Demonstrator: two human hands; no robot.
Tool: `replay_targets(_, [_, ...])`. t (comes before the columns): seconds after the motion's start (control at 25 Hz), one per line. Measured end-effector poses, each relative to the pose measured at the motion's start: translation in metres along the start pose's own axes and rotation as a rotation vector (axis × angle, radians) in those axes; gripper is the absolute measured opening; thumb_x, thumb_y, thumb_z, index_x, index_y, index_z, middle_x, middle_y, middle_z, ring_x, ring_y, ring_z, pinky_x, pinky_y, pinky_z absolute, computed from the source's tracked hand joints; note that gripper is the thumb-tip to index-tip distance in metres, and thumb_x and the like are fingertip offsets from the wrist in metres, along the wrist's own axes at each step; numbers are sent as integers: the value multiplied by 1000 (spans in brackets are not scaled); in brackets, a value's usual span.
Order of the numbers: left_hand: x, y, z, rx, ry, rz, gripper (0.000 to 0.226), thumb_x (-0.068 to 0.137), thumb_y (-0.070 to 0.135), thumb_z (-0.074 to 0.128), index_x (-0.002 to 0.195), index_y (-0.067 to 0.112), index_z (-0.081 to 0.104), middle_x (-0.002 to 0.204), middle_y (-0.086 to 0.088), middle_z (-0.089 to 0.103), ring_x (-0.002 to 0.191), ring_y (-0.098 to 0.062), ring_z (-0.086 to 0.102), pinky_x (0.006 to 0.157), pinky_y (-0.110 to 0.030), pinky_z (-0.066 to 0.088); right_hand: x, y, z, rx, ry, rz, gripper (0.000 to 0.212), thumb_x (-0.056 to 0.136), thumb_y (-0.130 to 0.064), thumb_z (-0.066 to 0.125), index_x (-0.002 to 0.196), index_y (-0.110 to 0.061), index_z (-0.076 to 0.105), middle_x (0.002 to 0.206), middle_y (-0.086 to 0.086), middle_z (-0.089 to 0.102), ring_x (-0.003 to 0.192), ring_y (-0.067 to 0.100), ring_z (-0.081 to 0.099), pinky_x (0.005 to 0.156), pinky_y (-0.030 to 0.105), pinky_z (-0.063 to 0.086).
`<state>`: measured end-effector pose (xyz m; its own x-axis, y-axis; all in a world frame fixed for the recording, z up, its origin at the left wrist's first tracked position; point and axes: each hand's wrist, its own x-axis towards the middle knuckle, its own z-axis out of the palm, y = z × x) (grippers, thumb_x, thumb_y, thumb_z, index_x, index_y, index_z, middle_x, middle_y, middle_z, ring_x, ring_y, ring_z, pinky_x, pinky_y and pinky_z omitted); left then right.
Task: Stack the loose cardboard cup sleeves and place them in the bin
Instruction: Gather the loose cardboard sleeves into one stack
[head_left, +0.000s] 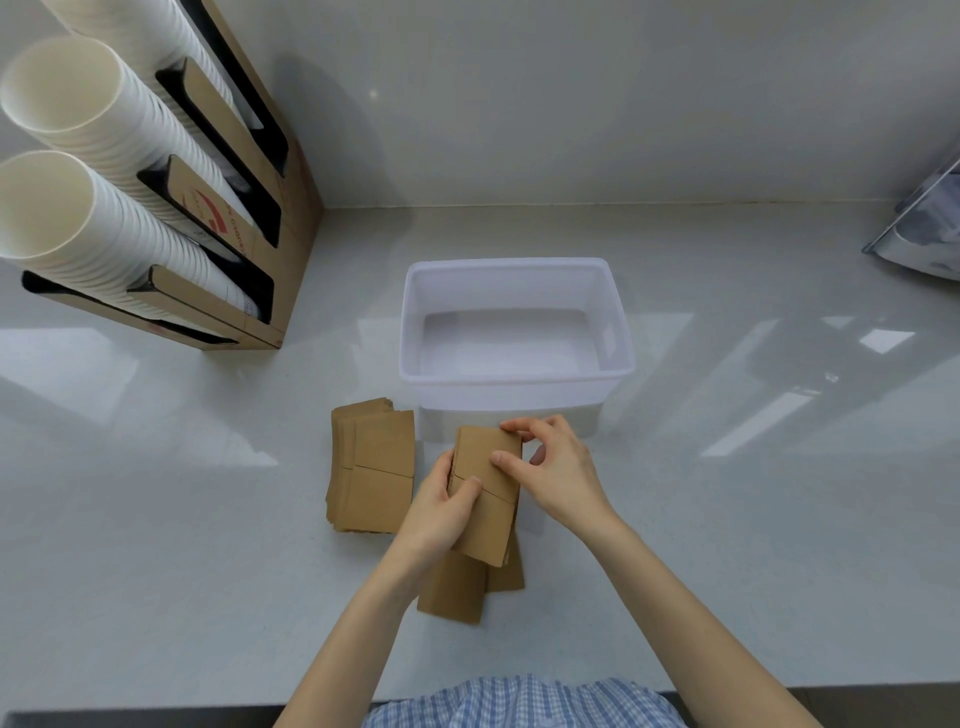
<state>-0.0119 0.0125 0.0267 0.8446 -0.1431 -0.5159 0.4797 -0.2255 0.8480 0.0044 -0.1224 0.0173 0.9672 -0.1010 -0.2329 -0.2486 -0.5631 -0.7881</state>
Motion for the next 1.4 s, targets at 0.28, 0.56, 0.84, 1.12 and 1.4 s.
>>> replay_targets(0.28, [0,6,-24,-18,123,26,36,92,18,40,128,23,41,97,15,55,87,-1,53,64,-18,42,2,5,3,69,-68,28,33,89,-29,52,120,-19,53,104,-2,51,70,2,48,61,10,38])
replay_targets(0.56, [1,5,-51,-73,250,18,29,90,14,39,115,26,49,97,6,59,86,-13,56,60,-24,44,-3,6,25,-243,-304,10,51,81,-34,61,128,-20,45,117,3,44,111,18,43,95,31,41])
replay_targets(0.84, [-3,5,-57,-109,264,36,24,91,12,39,106,28,46,91,13,57,82,-5,54,68,-20,44,-4,-2,42,-479,-303,-27,57,72,-34,70,119,-18,43,123,10,35,118,27,32,99,34,30])
replay_targets(1.12, [-2,5,-56,-104,269,16,27,91,15,39,115,28,43,96,11,55,84,-4,52,64,-21,42,-6,0,47,-421,-268,-37,41,75,-23,67,108,-18,43,119,6,46,112,24,38,93,34,29])
replay_targets(1.4, [0,1,-55,-112,260,-3,35,91,16,39,125,23,44,109,3,57,89,-10,54,62,-24,43,-4,1,14,104,-321,56,17,86,-10,52,96,-22,59,99,3,58,83,16,55,77,32,50])
